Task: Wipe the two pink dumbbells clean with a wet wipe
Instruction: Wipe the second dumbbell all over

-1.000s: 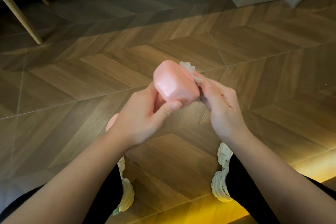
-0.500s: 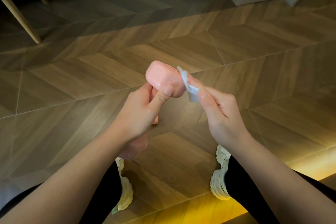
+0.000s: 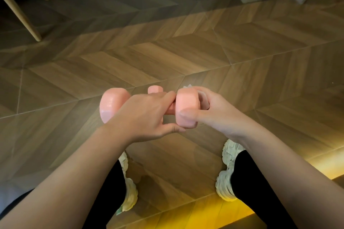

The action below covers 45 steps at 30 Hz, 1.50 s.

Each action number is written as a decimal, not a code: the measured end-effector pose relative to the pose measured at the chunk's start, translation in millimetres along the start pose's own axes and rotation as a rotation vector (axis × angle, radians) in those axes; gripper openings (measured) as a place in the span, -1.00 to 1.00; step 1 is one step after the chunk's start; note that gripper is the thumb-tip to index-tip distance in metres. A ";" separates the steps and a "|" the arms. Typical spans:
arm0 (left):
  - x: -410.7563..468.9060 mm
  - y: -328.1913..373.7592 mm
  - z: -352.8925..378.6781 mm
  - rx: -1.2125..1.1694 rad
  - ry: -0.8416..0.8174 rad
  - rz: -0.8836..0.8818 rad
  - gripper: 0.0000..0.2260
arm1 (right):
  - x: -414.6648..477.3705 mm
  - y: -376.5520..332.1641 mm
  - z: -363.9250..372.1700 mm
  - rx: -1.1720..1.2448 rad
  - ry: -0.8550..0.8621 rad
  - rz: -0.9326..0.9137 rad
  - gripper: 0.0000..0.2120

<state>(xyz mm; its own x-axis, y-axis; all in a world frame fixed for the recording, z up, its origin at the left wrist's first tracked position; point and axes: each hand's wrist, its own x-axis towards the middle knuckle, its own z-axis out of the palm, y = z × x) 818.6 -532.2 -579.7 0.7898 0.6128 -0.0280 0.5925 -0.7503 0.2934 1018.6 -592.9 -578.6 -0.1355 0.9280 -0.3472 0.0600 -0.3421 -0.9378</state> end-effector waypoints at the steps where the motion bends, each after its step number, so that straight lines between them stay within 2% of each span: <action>1: -0.3 0.4 2.9 -0.015 0.006 0.006 -0.44 | 1.7 2.3 0.9 0.011 0.024 0.060 -0.40; 5: 1.4 10.7 16.5 0.053 -0.035 -0.126 -0.32 | 6.0 8.4 4.8 0.212 0.147 0.356 -0.72; 7: 1.3 16.1 16.1 0.097 0.024 -0.194 -0.29 | 7.0 9.7 5.2 0.285 0.232 0.441 -0.74; 10: -0.3 21.2 7.3 -0.013 0.292 -0.247 -0.50 | 7.9 4.6 -1.2 0.306 0.337 0.425 -0.73; 11: -1.0 22.5 5.0 -0.087 0.321 -0.305 -0.56 | 8.5 1.3 -3.5 0.327 0.367 0.401 -0.72; 13: -0.6 27.1 4.3 -0.252 0.229 -0.475 -0.59 | 8.4 -5.6 -5.4 0.401 0.417 0.356 -0.74; 16: 7.6 27.5 2.7 -0.647 0.101 -0.729 -0.53 | 6.4 -18.1 0.2 0.514 0.413 0.275 -0.72; 19: 18.6 24.3 -12.9 -1.343 0.151 -0.827 -0.36 | 4.5 -25.1 7.1 0.591 0.264 0.201 -0.60; 20: 21.1 23.2 -15.4 -1.547 0.216 -0.805 -0.35 | 3.7 -25.6 9.7 0.593 0.197 0.184 -0.58; 22: 24.1 23.3 -22.2 -1.840 0.457 -0.727 -0.58 | 1.6 -24.3 17.2 0.612 0.099 0.157 -0.53; 24: 25.2 22.6 -28.3 -2.021 0.732 -0.708 -0.87 | -0.4 -22.5 27.9 0.661 0.077 0.158 -0.66; 25: 24.4 21.8 -31.7 -2.113 0.821 -0.697 -0.87 | -1.0 -22.3 33.4 0.655 0.072 0.161 -0.70; 27: 22.6 16.7 -36.2 -2.273 0.924 -0.717 -0.72 | 0.1 -22.9 41.5 0.565 0.060 0.142 -0.58; 29: 22.3 11.1 -41.0 -2.317 0.974 -0.774 -0.68 | 1.1 -23.5 42.8 0.416 0.087 0.029 -0.46; 34: 20.3 4.2 -46.8 -2.275 0.981 -0.833 -0.68 | -6.7 -23.3 46.8 -0.350 0.257 -0.628 -0.71; 36: 20.1 3.7 -47.7 -2.291 0.982 -0.841 -0.68 | -8.8 -21.7 50.3 -0.524 0.249 -0.775 -0.70; 38: 19.9 2.8 -48.1 -2.315 0.992 -0.837 -0.66 | -10.6 -24.2 52.5 -0.558 0.200 -0.827 -0.68; 40: 19.4 2.1 -48.2 -2.340 0.995 -0.817 -0.66 | -11.9 -27.8 51.7 -0.444 0.172 -0.792 -0.61; 41: 19.4 1.9 -47.9 -2.347 0.992 -0.809 -0.66 | -12.5 -31.2 51.3 -0.322 0.181 -0.708 -0.55; 44: 19.9 1.7 -46.7 -2.352 0.968 -0.787 -0.67 | -9.0 -39.3 46.6 0.176 0.210 -0.218 -0.27; 45: 20.3 2.2 -46.0 -2.348 0.953 -0.773 -0.68 | -7.5 -39.7 43.7 0.308 0.144 -0.041 -0.21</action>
<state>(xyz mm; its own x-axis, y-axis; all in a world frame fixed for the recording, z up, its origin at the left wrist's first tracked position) 828.6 -510.0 -535.7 0.0841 0.8401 -0.5358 -0.8408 0.3485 0.4143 974.1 -592.7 -539.2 0.0105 0.9458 -0.3246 -0.2471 -0.3121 -0.9174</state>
